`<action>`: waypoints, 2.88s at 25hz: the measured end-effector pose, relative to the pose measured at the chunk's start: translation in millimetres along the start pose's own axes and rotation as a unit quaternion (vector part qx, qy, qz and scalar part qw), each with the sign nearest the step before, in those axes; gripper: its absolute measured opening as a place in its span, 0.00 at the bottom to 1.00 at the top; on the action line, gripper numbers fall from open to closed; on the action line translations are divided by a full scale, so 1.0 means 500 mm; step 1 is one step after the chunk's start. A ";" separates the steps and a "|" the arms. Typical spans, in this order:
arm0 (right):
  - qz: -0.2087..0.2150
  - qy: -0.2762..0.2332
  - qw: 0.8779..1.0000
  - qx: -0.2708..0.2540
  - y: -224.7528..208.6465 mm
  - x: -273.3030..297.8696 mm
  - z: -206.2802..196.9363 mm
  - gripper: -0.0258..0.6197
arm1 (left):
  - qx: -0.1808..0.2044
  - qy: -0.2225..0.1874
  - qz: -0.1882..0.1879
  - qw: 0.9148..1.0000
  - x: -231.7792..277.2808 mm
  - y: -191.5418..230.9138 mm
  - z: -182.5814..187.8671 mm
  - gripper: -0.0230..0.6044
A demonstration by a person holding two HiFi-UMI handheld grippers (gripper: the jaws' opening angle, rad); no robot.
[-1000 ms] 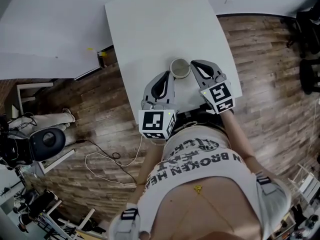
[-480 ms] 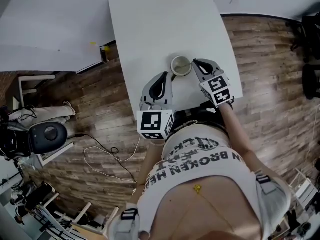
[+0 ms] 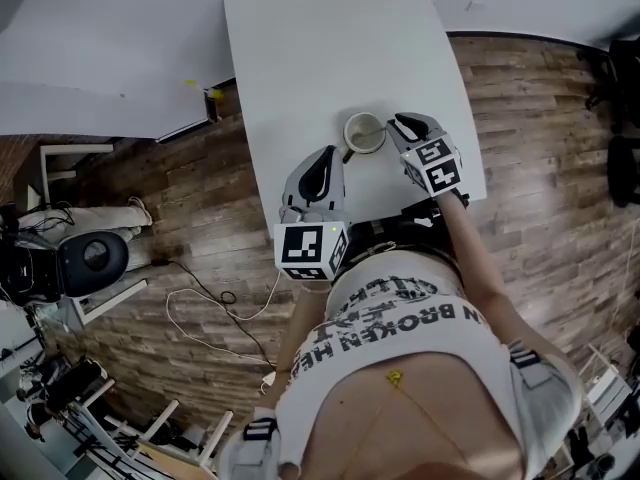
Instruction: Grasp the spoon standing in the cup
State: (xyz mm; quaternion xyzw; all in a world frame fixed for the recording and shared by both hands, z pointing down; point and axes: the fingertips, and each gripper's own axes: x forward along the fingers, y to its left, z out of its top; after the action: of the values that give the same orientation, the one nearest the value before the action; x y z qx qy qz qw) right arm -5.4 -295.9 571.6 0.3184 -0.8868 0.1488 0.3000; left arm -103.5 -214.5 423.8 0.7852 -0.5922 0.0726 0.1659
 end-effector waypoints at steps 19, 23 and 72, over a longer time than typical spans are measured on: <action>0.100 0.049 0.986 0.128 0.002 0.041 -0.055 0.18 | -0.005 0.004 0.019 1.000 -0.004 -0.003 -0.007 0.03; 0.109 0.048 0.986 0.119 0.008 0.040 -0.051 0.12 | -0.006 0.003 0.022 1.000 -0.006 -0.004 -0.007 0.03; 0.092 -0.139 0.986 -0.003 0.035 -0.187 0.207 0.11 | 0.002 -0.008 0.020 1.000 -0.020 -0.001 0.001 0.03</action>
State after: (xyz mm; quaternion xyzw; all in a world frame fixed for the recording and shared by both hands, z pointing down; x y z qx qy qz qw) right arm -4.6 -285.4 431.5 0.2519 -0.9459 0.1271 0.1603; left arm -105.8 -205.4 420.1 0.7742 -0.6088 0.0702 0.1582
